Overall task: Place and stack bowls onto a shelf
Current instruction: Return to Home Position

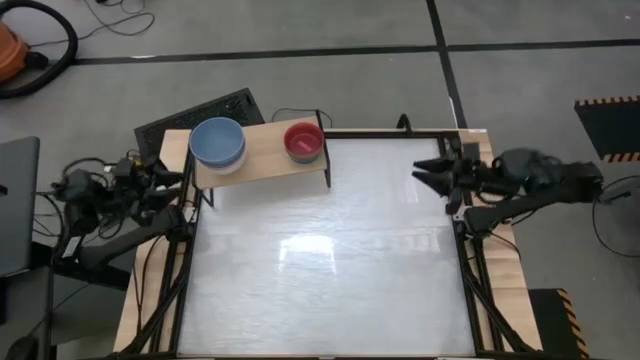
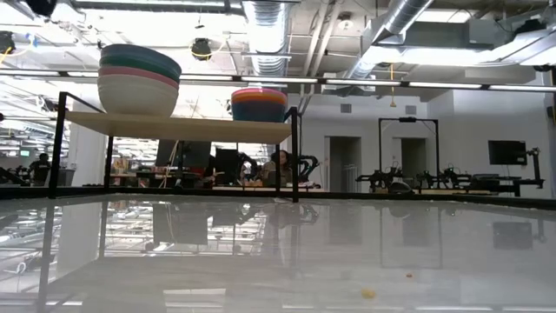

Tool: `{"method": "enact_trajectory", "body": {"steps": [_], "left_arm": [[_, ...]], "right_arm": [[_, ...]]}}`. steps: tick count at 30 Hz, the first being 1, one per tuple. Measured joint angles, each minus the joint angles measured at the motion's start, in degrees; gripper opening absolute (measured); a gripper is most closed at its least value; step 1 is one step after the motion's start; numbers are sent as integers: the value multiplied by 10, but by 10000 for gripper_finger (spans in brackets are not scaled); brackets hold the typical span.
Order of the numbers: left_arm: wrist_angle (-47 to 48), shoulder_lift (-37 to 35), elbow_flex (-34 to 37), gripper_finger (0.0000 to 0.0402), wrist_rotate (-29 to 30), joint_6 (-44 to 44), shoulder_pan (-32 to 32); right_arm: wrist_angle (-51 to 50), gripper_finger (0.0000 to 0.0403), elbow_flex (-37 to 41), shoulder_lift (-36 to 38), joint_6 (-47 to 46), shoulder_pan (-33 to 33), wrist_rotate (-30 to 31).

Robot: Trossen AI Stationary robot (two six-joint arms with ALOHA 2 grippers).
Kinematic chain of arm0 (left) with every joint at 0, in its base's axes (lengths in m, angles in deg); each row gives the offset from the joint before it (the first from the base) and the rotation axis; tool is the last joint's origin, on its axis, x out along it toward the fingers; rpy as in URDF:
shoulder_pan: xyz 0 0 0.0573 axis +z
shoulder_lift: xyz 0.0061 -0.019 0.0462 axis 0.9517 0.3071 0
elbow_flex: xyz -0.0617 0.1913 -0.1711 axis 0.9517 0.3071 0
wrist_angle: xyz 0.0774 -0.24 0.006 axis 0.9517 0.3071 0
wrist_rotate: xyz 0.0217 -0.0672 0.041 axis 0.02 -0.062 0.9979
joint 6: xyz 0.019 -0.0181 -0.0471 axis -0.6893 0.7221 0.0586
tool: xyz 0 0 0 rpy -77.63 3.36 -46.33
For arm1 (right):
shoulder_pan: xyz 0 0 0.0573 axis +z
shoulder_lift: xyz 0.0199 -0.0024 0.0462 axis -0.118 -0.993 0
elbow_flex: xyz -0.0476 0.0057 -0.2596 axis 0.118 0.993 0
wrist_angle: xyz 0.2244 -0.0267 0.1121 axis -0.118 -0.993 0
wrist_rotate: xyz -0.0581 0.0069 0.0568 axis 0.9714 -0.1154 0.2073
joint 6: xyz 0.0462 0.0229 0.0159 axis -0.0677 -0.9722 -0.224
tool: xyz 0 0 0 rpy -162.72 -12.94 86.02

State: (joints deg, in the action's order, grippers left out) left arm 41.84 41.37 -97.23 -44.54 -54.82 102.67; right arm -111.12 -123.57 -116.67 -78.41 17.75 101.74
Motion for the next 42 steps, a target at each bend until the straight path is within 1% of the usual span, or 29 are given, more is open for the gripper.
{"method": "enact_trajectory", "body": {"steps": [3,6,9,11,14,18,23,26,30,32,37,42], "left_arm": [[3,-8,29,204,-22,-11,11],[-30,-8,67,204,-65,-8,24],[-111,-7,117,204,-121,17,34],[-164,-8,146,204,-148,27,34],[-204,-7,177,204,-155,36,28],[-208,-8,200,204,-150,28,10],[-213,-8,241,204,-112,6,-33],[-234,-7,277,204,-87,1,-72],[-309,-7,329,204,-46,4,-141],[-313,-7,345,204,-20,2,-175],[-308,-7,371,204,30,-2,-256],[-313,-7,389,204,107,-2,-329]], "right_arm": [[63,156,74,28,-13,13,7],[129,156,140,39,-19,30,10],[195,156,193,39,-15,52,10],[232,156,222,38,-13,67,28],[287,156,259,38,-12,90,65],[328,156,295,38,-1,121,114],[353,156,332,38,0,152,205],[403,156,365,34,0,163,243],[515,156,415,29,13,171,247],[566,156,435,30,31,177,243],[627,156,467,31,78,184,241],[653,156,500,31,59,181,240]]}}
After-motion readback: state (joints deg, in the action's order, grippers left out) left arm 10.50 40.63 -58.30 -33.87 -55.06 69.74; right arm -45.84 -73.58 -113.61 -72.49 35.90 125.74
